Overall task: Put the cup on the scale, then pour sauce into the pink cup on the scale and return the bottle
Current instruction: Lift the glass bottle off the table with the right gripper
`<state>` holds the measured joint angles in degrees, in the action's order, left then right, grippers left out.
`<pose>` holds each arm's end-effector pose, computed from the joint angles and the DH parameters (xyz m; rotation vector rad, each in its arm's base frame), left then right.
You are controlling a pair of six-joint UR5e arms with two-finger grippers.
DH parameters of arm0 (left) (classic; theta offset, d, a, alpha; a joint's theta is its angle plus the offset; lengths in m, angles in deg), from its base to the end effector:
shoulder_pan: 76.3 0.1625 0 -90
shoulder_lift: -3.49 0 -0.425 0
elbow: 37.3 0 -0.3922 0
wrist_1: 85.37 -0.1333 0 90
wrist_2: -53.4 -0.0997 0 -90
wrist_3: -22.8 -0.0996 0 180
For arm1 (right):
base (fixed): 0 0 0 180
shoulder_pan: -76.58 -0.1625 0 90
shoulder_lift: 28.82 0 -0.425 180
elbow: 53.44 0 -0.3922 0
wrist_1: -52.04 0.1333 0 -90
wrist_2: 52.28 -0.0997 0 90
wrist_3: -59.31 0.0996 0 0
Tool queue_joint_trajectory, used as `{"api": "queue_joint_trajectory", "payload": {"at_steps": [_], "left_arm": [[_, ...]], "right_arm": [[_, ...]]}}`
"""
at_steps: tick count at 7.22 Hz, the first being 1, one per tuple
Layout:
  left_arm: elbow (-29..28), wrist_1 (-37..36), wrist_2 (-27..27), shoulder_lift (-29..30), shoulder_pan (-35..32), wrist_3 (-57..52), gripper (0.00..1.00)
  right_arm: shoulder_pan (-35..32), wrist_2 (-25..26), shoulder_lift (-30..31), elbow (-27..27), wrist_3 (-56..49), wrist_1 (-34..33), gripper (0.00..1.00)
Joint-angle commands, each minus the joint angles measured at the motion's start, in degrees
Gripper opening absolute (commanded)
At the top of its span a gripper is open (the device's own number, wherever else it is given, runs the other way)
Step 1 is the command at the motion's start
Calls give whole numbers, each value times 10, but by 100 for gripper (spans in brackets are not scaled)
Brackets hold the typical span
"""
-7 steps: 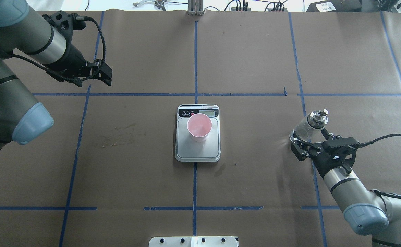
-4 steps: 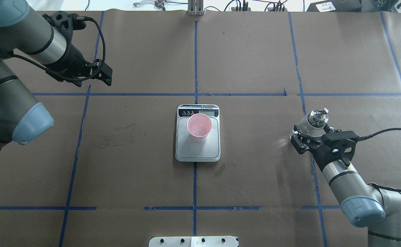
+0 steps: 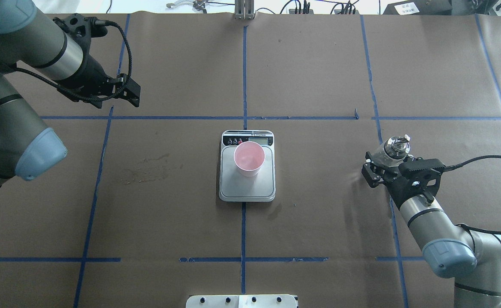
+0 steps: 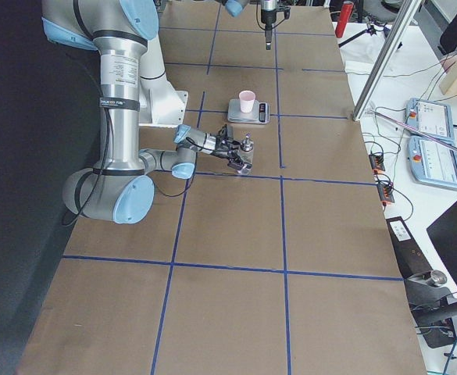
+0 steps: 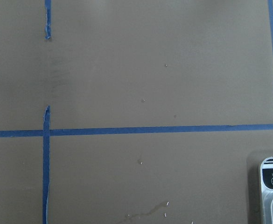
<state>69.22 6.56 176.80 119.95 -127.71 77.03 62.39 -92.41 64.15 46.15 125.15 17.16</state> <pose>0.3164 -0.5223 0.2641 0.1243 0.9299 -0.0243 -0.4056 -0.3186 0.4843 1.0632 -0.6892 0.3178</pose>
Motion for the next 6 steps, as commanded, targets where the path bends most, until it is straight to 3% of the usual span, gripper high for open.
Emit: {"api": "queue_joint_trajectory", "payload": {"at_steps": [1,2,3,6], "left_arm": [[1,0,0,0,0,1,95],[0,0,-1,0,0,11,95],[2,0,-1,1,0,16,95],[4,0,-1,3,0,17,95]], "right_arm": [[-5,-1,-17,-12,-4,1,37],[-9,-11,-18,-9,-36,2,10],[-15,-18,-21,-2,-60,2,0],[-22,-15,-53,12,-99,-15,0]]}}
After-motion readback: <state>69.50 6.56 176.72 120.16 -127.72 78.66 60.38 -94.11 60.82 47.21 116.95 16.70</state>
